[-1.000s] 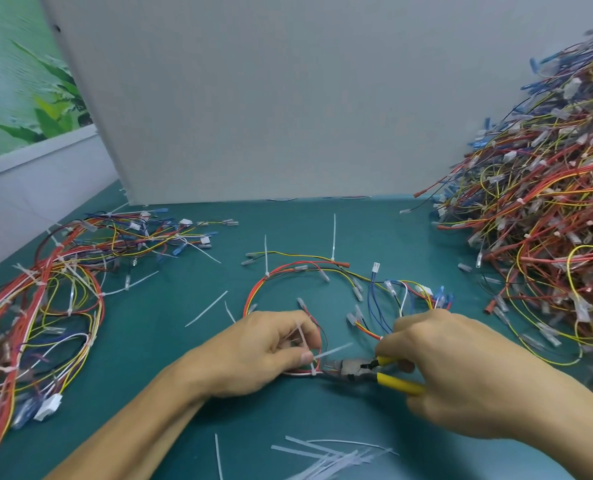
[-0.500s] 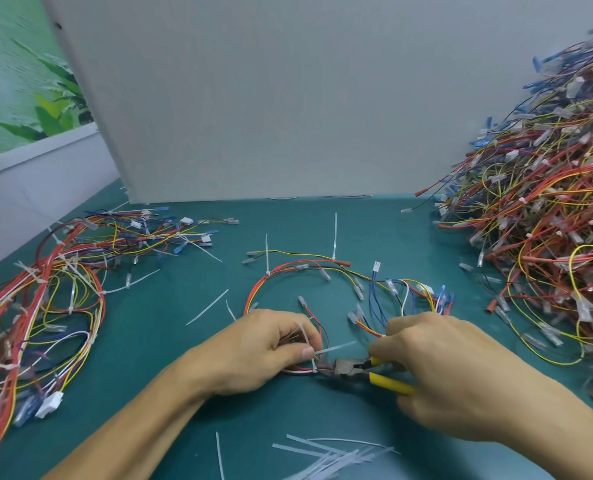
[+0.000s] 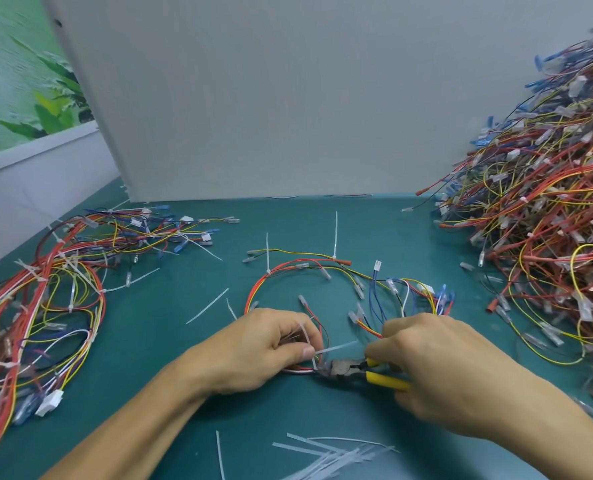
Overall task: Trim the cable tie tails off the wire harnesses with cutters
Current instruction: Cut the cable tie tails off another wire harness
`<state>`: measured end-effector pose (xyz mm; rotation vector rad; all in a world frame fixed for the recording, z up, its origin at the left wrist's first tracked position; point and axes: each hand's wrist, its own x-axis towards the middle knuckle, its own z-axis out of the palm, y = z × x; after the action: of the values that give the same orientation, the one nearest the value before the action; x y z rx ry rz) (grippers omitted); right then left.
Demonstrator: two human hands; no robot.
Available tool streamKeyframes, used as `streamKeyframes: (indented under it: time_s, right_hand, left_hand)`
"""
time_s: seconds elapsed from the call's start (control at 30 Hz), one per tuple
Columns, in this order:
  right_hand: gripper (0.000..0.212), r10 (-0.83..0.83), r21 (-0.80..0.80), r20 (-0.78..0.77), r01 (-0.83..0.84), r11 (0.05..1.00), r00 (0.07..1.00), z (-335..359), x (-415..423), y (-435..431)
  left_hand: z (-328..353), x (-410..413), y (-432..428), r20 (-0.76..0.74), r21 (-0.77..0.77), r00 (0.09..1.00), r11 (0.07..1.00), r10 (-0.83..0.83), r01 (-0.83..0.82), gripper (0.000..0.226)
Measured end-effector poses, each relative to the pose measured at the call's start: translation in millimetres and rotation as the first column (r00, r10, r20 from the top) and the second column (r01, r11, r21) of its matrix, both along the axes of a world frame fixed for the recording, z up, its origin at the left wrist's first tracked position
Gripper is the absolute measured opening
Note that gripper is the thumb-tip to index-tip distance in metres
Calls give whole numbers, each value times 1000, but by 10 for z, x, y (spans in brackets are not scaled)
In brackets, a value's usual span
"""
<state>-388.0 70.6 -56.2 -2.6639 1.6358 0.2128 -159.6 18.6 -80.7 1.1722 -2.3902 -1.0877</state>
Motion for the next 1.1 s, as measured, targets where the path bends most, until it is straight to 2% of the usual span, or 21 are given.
streamKeyframes:
  time_s: [0.37, 0.53, 0.6, 0.63, 0.7, 0.77, 0.8, 0.87, 0.97, 1.1]
  right_hand:
    - [6, 15, 0, -43, -15, 1000, 999, -37, -11, -28]
    - [5, 20, 15, -46, -19, 1000, 999, -44, 31, -7]
    - [6, 15, 23, -17, -15, 1000, 1000, -39, 29, -9]
    - [7, 6, 25, 9, -7, 1000, 1000, -34, 11, -17]
    - [8, -18, 18, 104, 16, 1000, 994, -21, -40, -32]
    - [7, -29, -6, 229, 31, 999, 973, -21, -69, -46]
    - [7, -25, -22, 287, 32, 999, 958, -35, -62, -47]
    - [16, -10, -45, 388, 29, 999, 922, -93, 0, -46]
    - [21, -10, -44, 465, 34, 998, 885, -215, 133, -32]
    - [20, -48, -32, 488, 73, 997, 871, -272, 114, -82]
  left_hand:
    - [3, -11, 1, -11, 5, 1000, 1000, 1, -1, 12]
    - [-16, -14, -6, -10, -48, 1000, 999, 2, -3, 12]
    - [-27, 4, 6, -85, -20, 996, 1000, 19, -20, 12]
    - [-23, 8, 20, -183, 36, 982, 998, 48, -42, 10]
    - [17, 19, 33, -459, 237, 869, 968, 185, -81, 4]
    - [91, 58, 12, -678, 440, 643, 897, 356, -33, 8]
    - [139, 89, -8, -740, 485, 539, 874, 402, 15, 9]
    - [248, 159, -48, -805, 501, 409, 862, 430, 80, 9]
    - [361, 283, -90, -843, 483, 324, 869, 429, 108, 8]
    - [440, 414, -109, -868, 438, 279, 898, 411, 42, 14]
